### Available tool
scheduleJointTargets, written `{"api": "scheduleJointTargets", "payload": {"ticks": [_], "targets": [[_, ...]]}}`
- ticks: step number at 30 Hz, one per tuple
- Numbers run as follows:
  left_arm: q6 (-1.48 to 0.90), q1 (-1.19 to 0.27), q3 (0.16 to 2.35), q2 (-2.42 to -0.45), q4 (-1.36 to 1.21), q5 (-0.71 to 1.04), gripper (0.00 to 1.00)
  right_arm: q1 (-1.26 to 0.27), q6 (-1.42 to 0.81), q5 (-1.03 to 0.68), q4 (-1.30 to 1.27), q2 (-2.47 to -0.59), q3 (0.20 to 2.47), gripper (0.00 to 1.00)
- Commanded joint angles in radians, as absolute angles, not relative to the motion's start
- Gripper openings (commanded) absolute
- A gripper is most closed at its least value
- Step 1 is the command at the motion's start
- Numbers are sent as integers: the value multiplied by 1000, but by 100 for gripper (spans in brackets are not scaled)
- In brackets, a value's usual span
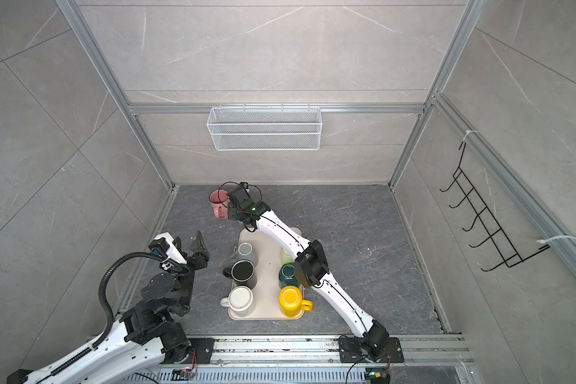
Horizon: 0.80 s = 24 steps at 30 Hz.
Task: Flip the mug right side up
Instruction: 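Lower the upright blue butterfly mug beside the pink mug with the right gripper, then open the right gripper and draw the right arm back toward the tray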
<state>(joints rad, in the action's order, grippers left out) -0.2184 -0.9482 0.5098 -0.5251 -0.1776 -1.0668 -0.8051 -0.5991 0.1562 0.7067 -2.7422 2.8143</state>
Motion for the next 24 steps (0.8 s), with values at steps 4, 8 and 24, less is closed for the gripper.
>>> {"api": "scheduleJointTargets", "payload": {"ticks": [4, 8, 24], "targets": [[-241, -945, 534, -557, -188, -1062, 67, -808, -502, 230, 864, -2544, 2837, 70], [-237, -943, 546, -586, -190, -1062, 67, -807, -468, 322, 962, -2418, 2743, 70], [-235, -937, 594, -715, -212, -1043, 68, -659, -730, 123, 322, -1456, 1306, 71]]}}
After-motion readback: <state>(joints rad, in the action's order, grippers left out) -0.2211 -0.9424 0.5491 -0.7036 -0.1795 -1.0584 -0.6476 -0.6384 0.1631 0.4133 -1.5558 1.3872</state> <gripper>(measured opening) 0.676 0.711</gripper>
